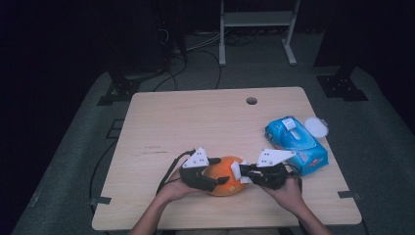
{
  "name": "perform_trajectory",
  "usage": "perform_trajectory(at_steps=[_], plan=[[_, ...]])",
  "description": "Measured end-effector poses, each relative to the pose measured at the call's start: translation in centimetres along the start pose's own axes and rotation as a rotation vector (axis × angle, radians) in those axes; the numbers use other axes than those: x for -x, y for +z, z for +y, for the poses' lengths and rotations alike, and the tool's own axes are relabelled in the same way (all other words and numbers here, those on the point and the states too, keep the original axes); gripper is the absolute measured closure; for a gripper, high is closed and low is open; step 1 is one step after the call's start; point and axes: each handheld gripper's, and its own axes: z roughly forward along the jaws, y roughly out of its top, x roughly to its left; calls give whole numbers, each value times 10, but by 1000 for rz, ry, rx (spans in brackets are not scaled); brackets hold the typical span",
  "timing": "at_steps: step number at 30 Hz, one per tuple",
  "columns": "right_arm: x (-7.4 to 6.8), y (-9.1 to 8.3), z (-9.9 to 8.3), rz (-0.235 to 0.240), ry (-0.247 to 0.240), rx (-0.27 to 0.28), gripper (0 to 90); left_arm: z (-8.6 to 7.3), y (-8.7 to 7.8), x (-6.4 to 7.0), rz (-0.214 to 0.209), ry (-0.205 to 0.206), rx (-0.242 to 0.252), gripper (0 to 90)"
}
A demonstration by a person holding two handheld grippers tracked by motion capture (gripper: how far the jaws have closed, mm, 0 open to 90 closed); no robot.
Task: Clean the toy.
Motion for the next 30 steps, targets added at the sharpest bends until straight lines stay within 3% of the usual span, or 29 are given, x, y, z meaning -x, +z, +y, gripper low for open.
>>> perform_trajectory(at_steps=[6, 10, 15, 19, 22, 24, 30], plan=[[-12, -8, -5, 5, -26, -9, 841, -2, -2, -4, 2, -48, 10, 318], [-6, -8, -7, -2, -5, -12, 842, -2, 1, 1, -17, -13, 6, 326], [13, -2, -7, -32, 62, 0, 842, 1, 6, 13, -63, 43, -24, 329], [22, 4, -9, -19, 103, 3, 841, 5, 3, 15, -87, 50, -25, 289], [18, 4, -8, -15, 83, 6, 841, 9, 2, 12, -66, 24, 19, 202], [13, 4, -6, 5, 73, 16, 841, 8, 4, 10, -41, 20, 3, 199], [3, 5, -1, 21, 41, 32, 841, 4, 8, 10, -49, 3, -5, 201]])
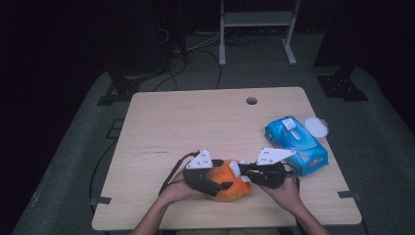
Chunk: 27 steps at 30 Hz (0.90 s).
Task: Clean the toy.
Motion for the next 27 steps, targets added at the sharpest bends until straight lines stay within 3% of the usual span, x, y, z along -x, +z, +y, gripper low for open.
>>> perform_trajectory(at_steps=[3, 9, 12, 15, 17, 21, 23, 27], plan=[[1, 0, 0, 5, 3, -5, 841, -1, 0, 0, 2, 9, -29, 259], [2, -4, -3, 7, 16, -12, 841, -2, -2, -6, 38, -41, -35, 291], [-8, -6, -2, 17, -21, -19, 840, -3, -3, -9, 51, -66, -31, 283], [-13, -6, -2, 12, -52, -33, 841, -3, -2, -6, 45, -56, -29, 279], [-8, -7, -3, 11, -28, -32, 841, -2, -1, -3, 27, -49, -23, 276], [4, -7, -5, -22, 16, -26, 841, 2, 4, 9, -5, 5, -33, 268], [5, -5, -4, -21, 23, -27, 841, 4, 7, 17, -12, 45, -47, 259], [-2, 1, -1, -7, -4, -22, 841, 4, 8, 20, -18, 52, -59, 254]])
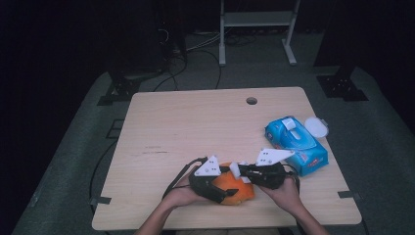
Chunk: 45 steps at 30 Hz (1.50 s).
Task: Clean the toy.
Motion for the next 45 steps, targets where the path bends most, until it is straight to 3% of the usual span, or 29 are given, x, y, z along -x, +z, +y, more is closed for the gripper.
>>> perform_trajectory(at_steps=[2, 4, 13, 17, 20, 23, 26, 32, 35, 38, 45], plan=[[-3, 1, 1, -10, -21, -7, 841, -1, -2, -3, 8, -9, 1, 267], [0, 0, 1, -7, -11, -5, 841, -2, -3, -5, 23, -12, 4, 277], [7, -16, -14, -10, 41, -34, 840, -11, -13, -22, 30, -99, 28, 287], [3, -14, -12, -2, 27, -32, 839, -7, -16, -20, -6, -80, 28, 214], [-1, -12, -6, 8, -1, -24, 840, -3, -23, -18, -37, -42, 67, 158], [-6, -7, 2, 23, -26, -2, 839, -3, -20, -17, -6, -16, 45, 158], [-10, -4, 5, 17, -45, -2, 840, -8, -23, -23, 8, -47, 32, 229], [-20, -7, 3, 69, -54, 9, 839, -16, -28, -37, 33, -140, 49, 256], [-22, -8, 1, 66, -67, 5, 840, -17, -27, -35, 23, -135, 58, 263], [-14, -8, -1, 48, -34, 1, 841, -16, -26, -33, 9, -117, 58, 277], [20, 0, -12, -10, 92, -15, 841, -14, -21, -26, -13, -87, 52, 286]])
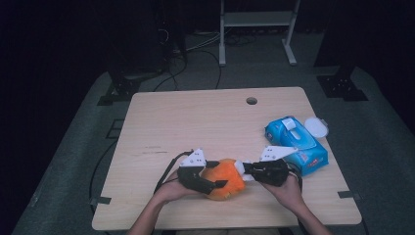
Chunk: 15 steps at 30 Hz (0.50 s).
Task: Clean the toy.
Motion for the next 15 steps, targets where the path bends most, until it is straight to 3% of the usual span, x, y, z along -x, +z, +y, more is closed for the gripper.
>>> perform_trajectory(at_steps=[4, 9, 12, 15], plan=[[9, 1, -4, -19, 39, -10, 840, 0, 1, 2, -4, 10, -5, 286], [-4, -1, 1, -12, -2, 6, 840, 1, 5, 5, 19, 6, -13, 282], [-13, -1, 6, -3, -33, 18, 840, 2, 7, 11, 13, 25, -31, 279], [-12, -1, 6, 7, -28, 13, 839, 3, 6, 12, -12, 12, -34, 274]])
